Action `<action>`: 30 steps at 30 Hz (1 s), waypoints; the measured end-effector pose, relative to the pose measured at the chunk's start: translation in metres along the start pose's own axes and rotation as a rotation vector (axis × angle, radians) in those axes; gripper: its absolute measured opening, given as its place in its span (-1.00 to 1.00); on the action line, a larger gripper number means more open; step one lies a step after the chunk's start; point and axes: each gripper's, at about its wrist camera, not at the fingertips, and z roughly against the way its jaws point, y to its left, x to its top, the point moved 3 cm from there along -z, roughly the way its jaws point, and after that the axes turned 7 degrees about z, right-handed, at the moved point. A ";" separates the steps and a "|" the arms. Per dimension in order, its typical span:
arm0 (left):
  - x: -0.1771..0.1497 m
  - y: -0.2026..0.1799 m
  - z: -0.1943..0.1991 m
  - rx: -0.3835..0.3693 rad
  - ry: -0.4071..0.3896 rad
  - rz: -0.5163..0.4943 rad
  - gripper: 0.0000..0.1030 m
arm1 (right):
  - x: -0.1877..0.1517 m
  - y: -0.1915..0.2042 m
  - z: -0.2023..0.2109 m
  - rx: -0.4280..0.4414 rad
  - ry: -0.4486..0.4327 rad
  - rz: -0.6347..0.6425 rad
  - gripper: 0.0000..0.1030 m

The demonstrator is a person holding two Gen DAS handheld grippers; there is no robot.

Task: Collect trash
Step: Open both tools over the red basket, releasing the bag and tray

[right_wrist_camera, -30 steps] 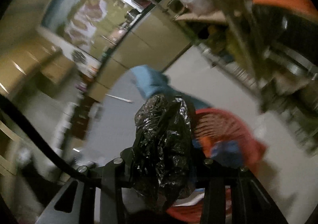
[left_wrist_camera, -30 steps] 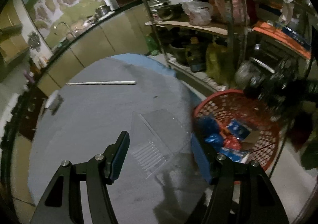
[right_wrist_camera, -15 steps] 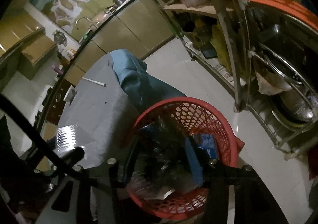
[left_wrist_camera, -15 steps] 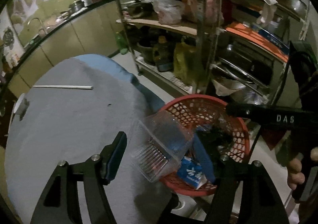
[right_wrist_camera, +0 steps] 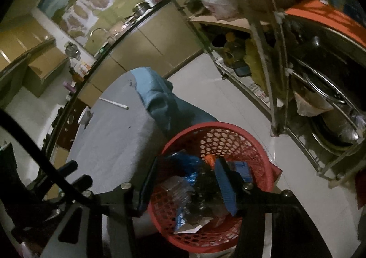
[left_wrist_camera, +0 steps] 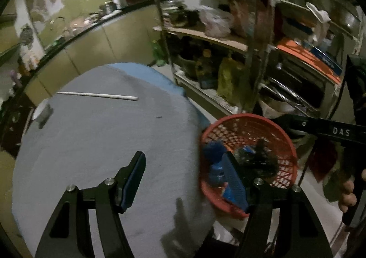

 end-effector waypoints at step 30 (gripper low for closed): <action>-0.053 0.090 0.141 0.276 -0.247 0.216 0.58 | -0.051 0.162 0.068 0.056 -0.086 0.366 0.07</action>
